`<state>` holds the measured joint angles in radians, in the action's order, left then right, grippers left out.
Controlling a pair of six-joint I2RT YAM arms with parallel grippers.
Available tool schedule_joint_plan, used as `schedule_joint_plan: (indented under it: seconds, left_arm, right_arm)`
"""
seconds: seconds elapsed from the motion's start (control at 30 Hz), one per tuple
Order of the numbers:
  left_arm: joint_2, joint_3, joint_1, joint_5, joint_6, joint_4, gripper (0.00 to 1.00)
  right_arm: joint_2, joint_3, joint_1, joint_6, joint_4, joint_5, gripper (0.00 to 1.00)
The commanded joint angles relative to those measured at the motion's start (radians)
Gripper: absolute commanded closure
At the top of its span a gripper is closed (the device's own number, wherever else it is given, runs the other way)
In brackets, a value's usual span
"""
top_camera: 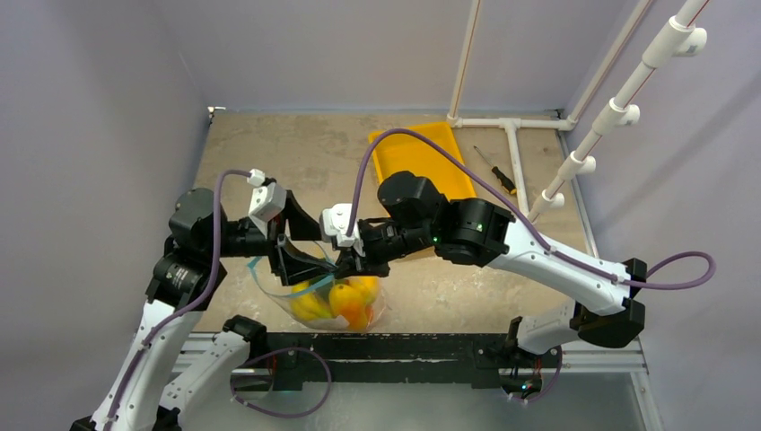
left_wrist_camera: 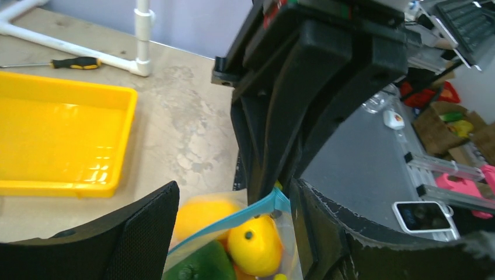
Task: Place the food in the zip-top bag and seal the zipper
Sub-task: Adjust the zipper food storage bag at the center of the board.
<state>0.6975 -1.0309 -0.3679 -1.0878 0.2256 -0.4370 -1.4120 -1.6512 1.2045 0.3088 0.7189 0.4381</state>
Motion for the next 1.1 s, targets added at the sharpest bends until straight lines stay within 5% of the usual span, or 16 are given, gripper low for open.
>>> schedule_joint_plan:
  seconds: [0.0, 0.5, 1.07]
  left_arm:
    - [-0.009, 0.032, -0.015, -0.128, 0.078, 0.123, 0.32]
    - [-0.019, 0.073, -0.104, -0.144, 0.090, 0.099, 0.33]
    - [0.081, -0.129, -0.124, 0.083, -0.101, -0.274, 0.51]
  right_arm:
    - [0.052, -0.038, 0.002, 0.016, -0.050, 0.010, 1.00]
    - [0.075, -0.017, 0.003, -0.006, -0.048, -0.061, 1.00]
    - [0.085, 0.023, 0.002, -0.062, -0.061, -0.123, 1.00]
